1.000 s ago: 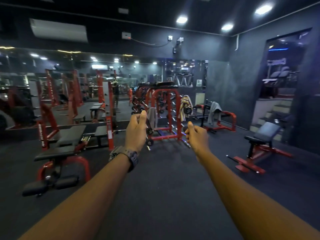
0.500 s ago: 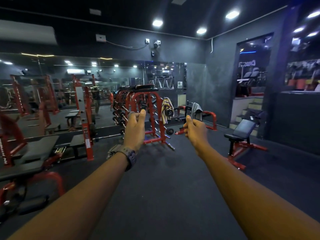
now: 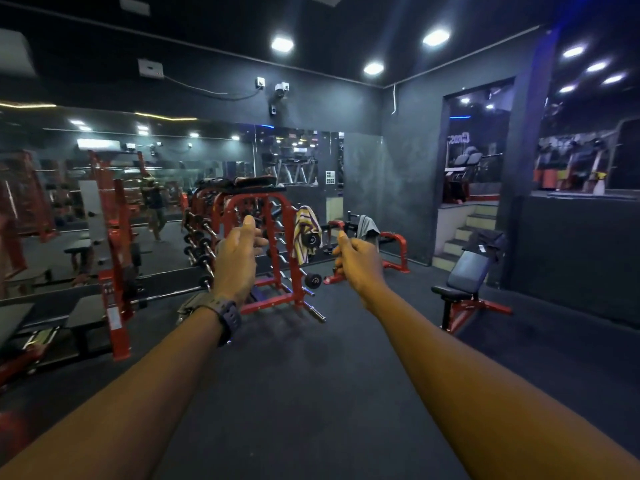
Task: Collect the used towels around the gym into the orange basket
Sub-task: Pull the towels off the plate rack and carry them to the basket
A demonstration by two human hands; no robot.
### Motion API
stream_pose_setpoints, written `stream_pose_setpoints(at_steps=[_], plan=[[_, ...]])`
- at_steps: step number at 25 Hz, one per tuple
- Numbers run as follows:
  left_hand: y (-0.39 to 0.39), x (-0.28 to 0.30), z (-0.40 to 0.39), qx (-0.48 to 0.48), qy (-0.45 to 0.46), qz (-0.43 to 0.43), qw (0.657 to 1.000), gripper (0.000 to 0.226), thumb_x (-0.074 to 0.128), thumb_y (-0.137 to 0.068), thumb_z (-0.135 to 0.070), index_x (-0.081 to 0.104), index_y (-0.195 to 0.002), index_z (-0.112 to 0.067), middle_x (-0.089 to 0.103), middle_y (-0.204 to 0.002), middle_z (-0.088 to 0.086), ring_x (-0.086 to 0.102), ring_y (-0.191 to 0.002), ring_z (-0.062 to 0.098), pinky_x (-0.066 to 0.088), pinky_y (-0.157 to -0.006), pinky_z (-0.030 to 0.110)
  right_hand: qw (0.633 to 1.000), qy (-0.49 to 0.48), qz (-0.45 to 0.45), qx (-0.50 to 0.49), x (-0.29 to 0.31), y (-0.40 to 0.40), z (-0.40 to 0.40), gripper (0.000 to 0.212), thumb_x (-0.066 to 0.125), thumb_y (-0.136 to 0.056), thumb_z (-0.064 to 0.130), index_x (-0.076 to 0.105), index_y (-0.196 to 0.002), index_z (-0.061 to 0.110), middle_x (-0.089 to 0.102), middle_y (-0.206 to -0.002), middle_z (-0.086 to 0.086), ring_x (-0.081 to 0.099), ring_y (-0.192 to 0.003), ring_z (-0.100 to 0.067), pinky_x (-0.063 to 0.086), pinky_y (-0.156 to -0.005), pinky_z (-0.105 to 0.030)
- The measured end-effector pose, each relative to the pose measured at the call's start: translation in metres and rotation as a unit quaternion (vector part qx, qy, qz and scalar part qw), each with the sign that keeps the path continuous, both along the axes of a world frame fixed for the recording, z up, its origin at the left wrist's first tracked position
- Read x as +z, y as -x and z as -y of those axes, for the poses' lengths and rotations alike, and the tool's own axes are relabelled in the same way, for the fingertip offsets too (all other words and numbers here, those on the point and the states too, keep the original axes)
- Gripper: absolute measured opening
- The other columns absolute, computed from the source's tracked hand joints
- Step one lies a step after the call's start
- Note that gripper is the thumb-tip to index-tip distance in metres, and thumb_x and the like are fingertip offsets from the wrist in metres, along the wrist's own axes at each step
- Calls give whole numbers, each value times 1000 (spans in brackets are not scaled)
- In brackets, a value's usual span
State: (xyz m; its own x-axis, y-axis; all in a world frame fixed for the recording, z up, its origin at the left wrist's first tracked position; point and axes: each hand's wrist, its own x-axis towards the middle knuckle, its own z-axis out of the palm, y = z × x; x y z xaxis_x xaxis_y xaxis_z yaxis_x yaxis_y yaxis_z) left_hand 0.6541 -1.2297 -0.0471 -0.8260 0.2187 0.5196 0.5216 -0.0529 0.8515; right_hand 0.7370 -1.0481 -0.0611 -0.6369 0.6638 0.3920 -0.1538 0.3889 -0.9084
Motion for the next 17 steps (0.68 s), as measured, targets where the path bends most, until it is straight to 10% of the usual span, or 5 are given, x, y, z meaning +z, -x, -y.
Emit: stream_pose_setpoints(at_steps=[6,17], plan=[[127,-4,-102,-38,-3,26,999,49,34,-102,-61,63,-95,-22,72,-102,6,65,-90,19,51,-95,49,999,0,14,31,-2,131,-95,38,45,-106,43,62,-100,9,66,-79,-2,62,-68,-14,56,-70,-34],[377,-2,-293,-25,6,14,1000,40,37,-103,-54,59,-94,-23,63,-98,1,58,-87,17,47,-84,38,998,-32,47,28,2,386,-305,30,42,-104,52,55,-102,24,70,-99,-6,69,-96,-27,55,-94,-53]])
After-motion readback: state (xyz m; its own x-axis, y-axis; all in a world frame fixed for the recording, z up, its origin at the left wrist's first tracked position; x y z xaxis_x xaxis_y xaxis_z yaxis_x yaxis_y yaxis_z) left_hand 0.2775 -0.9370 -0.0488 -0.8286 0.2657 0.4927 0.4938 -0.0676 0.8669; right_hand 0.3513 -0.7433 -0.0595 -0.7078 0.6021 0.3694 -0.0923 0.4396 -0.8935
